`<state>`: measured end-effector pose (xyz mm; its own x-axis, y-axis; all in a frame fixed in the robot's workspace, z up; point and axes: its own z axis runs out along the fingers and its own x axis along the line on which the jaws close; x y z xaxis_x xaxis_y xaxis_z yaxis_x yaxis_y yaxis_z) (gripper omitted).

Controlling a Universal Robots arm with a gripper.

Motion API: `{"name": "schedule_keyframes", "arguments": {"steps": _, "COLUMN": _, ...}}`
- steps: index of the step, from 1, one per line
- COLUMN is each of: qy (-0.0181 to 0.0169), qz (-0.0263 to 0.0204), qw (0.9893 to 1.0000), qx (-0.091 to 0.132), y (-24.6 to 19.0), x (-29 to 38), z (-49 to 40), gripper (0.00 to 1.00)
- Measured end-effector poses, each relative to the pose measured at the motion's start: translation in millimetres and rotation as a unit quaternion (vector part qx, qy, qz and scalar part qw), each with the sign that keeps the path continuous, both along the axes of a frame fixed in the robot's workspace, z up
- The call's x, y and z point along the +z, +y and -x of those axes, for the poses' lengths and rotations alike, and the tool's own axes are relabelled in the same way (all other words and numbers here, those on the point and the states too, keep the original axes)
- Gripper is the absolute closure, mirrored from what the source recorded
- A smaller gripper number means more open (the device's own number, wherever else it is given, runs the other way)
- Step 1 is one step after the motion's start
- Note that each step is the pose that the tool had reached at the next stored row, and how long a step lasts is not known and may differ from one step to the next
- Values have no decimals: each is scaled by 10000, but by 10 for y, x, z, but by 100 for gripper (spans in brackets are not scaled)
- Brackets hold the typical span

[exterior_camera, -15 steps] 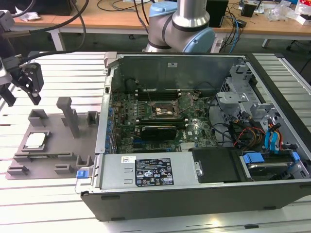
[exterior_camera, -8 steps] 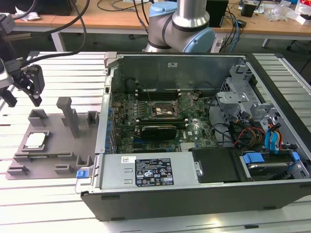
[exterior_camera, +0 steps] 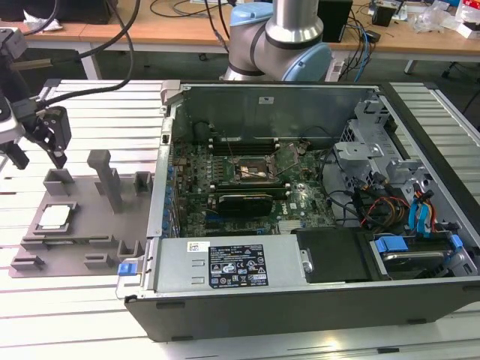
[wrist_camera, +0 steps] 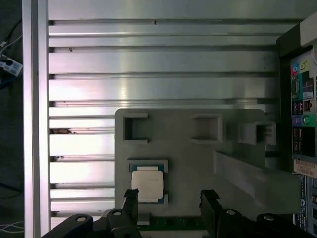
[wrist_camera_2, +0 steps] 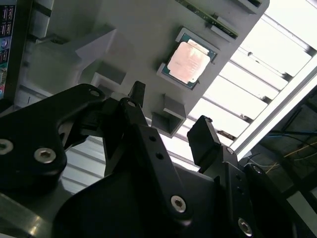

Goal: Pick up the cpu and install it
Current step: 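Pick up the cpu and move it towards the insertion slot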

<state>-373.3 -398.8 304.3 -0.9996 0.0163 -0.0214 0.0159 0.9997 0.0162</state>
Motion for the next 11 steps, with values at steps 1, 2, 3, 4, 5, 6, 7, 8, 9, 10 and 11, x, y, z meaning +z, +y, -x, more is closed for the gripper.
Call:
{"name": "schedule_keyframes", "arguments": {"steps": 1, "qy": 0, "qz": 0, "qw": 10000, "qx": 0, "y": 0, "x": -12, "z": 0, "gripper": 38}}
{"name": "schedule_keyframes", "arguments": {"steps": 2, "qy": 0, "qz": 0, "qw": 10000, "qx": 0, "y": 0, "x": -22, "z": 0, "gripper": 38}}
{"name": "schedule_keyframes", "arguments": {"steps": 3, "qy": 0, "qz": 0, "qw": 10000, "qx": 0, "y": 0, "x": -36, "z": 0, "gripper": 38}}
{"name": "schedule_keyframes", "arguments": {"steps": 4, "qy": 0, "qz": 0, "qw": 10000, "qx": 0, "y": 0, "x": -44, "z": 0, "gripper": 38}}
{"name": "schedule_keyframes", "arguments": {"steps": 5, "qy": 0, "qz": 0, "qw": 10000, "qx": 0, "y": 0, "x": -50, "z": 0, "gripper": 38}}
{"name": "schedule_keyframes", "arguments": {"steps": 6, "qy": 0, "qz": 0, "qw": 10000, "qx": 0, "y": 0, "x": -59, "z": 0, "gripper": 38}}
{"name": "schedule_keyframes", "arguments": {"steps": 7, "qy": 0, "qz": 0, "qw": 10000, "qx": 0, "y": 0, "x": -65, "z": 0, "gripper": 38}}
{"name": "schedule_keyframes", "arguments": {"steps": 8, "qy": 0, "qz": 1, "qw": 10000, "qx": 0, "y": 0, "x": -70, "z": 0, "gripper": 38}}
{"name": "schedule_keyframes", "arguments": {"steps": 9, "qy": 0, "qz": 0, "qw": 10000, "qx": 0, "y": 0, "x": -89, "z": 0, "gripper": 38}}
{"name": "schedule_keyframes", "arguments": {"steps": 10, "qy": 0, "qz": 0, "qw": 10000, "qx": 0, "y": 0, "x": -136, "z": 0, "gripper": 38}}
{"name": "schedule_keyframes", "arguments": {"steps": 11, "qy": 0, "qz": 0, "qw": 10000, "qx": 0, "y": 0, "x": -165, "z": 0, "gripper": 38}}
